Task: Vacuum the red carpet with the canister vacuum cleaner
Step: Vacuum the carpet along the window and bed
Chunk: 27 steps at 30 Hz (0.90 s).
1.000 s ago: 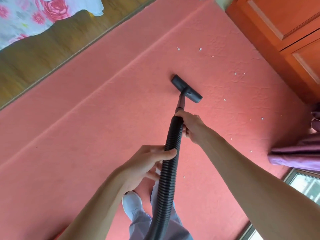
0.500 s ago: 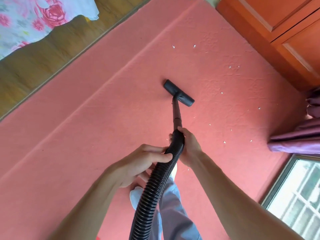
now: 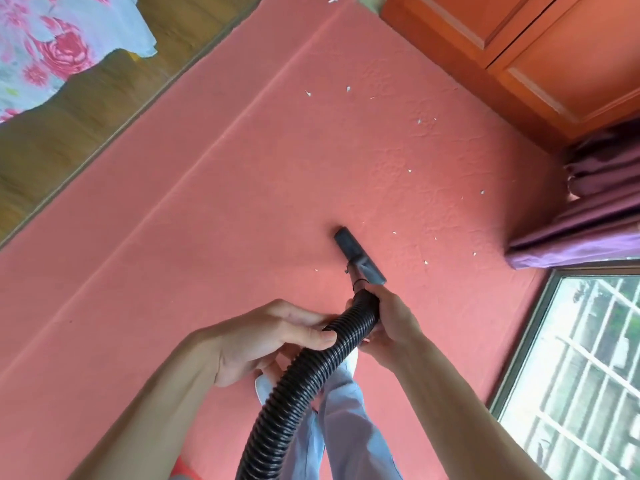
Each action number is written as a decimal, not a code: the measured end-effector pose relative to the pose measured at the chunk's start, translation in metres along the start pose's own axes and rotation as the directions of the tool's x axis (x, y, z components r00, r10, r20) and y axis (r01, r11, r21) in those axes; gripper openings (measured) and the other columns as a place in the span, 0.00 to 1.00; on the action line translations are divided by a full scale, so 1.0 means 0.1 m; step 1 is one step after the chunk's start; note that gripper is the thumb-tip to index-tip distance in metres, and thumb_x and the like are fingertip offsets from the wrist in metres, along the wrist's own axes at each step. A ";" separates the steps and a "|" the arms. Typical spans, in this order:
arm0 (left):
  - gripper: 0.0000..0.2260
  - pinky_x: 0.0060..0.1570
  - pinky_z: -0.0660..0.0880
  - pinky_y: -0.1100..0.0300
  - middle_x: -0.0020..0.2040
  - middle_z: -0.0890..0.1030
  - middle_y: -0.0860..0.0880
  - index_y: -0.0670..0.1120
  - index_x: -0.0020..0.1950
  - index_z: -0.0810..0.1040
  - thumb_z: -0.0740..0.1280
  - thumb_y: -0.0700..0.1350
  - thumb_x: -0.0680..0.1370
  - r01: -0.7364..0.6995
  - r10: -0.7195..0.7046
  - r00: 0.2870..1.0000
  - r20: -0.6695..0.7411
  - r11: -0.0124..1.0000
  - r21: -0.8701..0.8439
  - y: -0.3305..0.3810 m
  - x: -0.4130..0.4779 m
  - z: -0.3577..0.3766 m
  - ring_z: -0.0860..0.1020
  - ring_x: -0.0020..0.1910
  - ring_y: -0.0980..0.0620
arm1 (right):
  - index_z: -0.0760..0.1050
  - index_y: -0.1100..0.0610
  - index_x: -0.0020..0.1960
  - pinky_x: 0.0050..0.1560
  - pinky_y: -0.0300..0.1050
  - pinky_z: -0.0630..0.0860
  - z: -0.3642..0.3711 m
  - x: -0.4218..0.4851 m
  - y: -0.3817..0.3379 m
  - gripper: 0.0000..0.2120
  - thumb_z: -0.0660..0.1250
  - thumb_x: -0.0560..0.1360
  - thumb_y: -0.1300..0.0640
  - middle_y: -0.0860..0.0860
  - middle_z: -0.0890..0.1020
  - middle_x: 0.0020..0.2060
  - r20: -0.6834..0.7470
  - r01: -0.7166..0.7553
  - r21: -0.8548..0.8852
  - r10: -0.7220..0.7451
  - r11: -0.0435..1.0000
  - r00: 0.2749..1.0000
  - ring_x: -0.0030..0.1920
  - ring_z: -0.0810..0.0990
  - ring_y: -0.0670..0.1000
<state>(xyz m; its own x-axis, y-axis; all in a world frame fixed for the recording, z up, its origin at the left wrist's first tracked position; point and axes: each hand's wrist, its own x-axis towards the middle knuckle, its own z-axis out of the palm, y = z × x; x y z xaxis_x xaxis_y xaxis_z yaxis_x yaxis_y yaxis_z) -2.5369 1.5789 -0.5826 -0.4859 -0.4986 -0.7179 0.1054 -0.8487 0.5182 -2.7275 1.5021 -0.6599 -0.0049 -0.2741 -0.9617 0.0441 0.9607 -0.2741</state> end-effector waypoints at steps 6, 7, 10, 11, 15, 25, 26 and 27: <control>0.14 0.35 0.74 0.62 0.39 0.82 0.54 0.56 0.63 0.82 0.69 0.48 0.78 0.006 -0.006 1.000 0.003 1.000 -0.004 -0.02 0.23 0.23 0.79 0.37 0.57 | 0.73 0.62 0.49 0.29 0.41 0.67 -0.23 -0.04 -0.12 0.09 0.64 0.78 0.54 0.56 0.78 0.32 -0.018 0.018 -0.026 -0.018 1.000 1.000 0.29 0.74 0.52; 0.15 0.35 0.74 0.62 0.40 0.82 0.53 0.56 0.63 0.82 0.69 0.49 0.77 -0.008 0.008 1.000 0.000 1.000 -0.007 -0.02 0.27 0.26 0.79 0.38 0.56 | 0.73 0.62 0.49 0.27 0.41 0.67 -0.25 -0.02 -0.17 0.10 0.64 0.78 0.54 0.57 0.78 0.32 -0.009 0.029 -0.044 -0.029 0.999 1.000 0.28 0.73 0.52; 0.16 0.34 0.76 0.61 0.43 0.83 0.49 0.58 0.62 0.83 0.72 0.50 0.74 -0.041 0.040 0.999 -0.036 0.998 -0.042 0.01 0.41 0.35 0.80 0.40 0.52 | 0.73 0.60 0.47 0.37 0.45 0.70 -0.27 0.06 -0.32 0.09 0.65 0.77 0.53 0.56 0.79 0.32 -0.033 0.025 -0.050 -0.027 0.998 0.999 0.30 0.74 0.52; 0.16 0.36 0.76 0.59 0.45 0.83 0.48 0.60 0.61 0.83 0.74 0.50 0.73 -0.050 0.047 0.998 -0.047 0.998 -0.050 0.04 0.46 0.39 0.79 0.42 0.50 | 0.73 0.59 0.46 0.41 0.47 0.70 -0.28 0.10 -0.39 0.08 0.65 0.77 0.53 0.55 0.79 0.31 -0.039 0.019 -0.041 -0.020 0.999 0.999 0.31 0.75 0.52; 0.13 0.40 0.77 0.55 0.44 0.83 0.48 0.62 0.60 0.83 0.71 0.49 0.77 -0.078 0.070 0.973 -0.221 0.997 -0.026 0.13 0.72 0.53 0.78 0.42 0.49 | 0.73 0.56 0.46 0.54 0.50 0.73 -0.26 0.37 -0.69 0.07 0.64 0.78 0.52 0.53 0.81 0.32 -0.045 0.007 -0.058 -0.009 0.998 0.999 0.33 0.78 0.51; 0.08 0.31 0.77 0.63 0.46 0.86 0.43 0.58 0.55 0.86 0.71 0.49 0.78 -0.136 0.108 0.845 -0.524 0.991 -0.015 0.17 1.02 0.84 0.83 0.35 0.55 | 0.73 0.59 0.56 0.50 0.49 0.73 -0.57 0.55 -0.90 0.14 0.62 0.79 0.49 0.56 0.84 0.45 0.105 0.014 -0.034 -0.011 0.999 0.994 0.43 0.79 0.52; 0.08 0.32 0.77 0.62 0.46 0.86 0.44 0.58 0.54 0.86 0.70 0.49 0.78 -0.126 0.107 0.861 -0.497 0.992 -0.006 0.16 0.98 0.83 0.84 0.36 0.54 | 0.73 0.59 0.56 0.51 0.49 0.72 -0.62 0.50 -0.83 0.14 0.62 0.79 0.49 0.55 0.83 0.44 0.149 0.001 -0.026 0.003 1.000 0.989 0.43 0.78 0.52; 0.08 0.34 0.77 0.61 0.45 0.86 0.44 0.58 0.53 0.86 0.70 0.49 0.78 -0.112 0.102 0.883 -0.459 0.994 0.007 0.14 0.92 0.82 0.84 0.38 0.52 | 0.73 0.60 0.56 0.50 0.48 0.72 -0.67 0.43 -0.76 0.14 0.61 0.79 0.49 0.55 0.83 0.43 0.168 -0.017 -0.022 0.020 1.000 0.986 0.42 0.78 0.52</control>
<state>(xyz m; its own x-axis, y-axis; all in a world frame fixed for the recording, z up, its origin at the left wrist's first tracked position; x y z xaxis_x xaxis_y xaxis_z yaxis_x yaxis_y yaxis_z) -2.6511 1.5355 -0.6035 -0.0199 -0.6077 -0.7940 0.1533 -0.7866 0.5982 -2.7979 1.4201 -0.6814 0.1636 -0.2583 -0.9521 0.0220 0.9658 -0.2582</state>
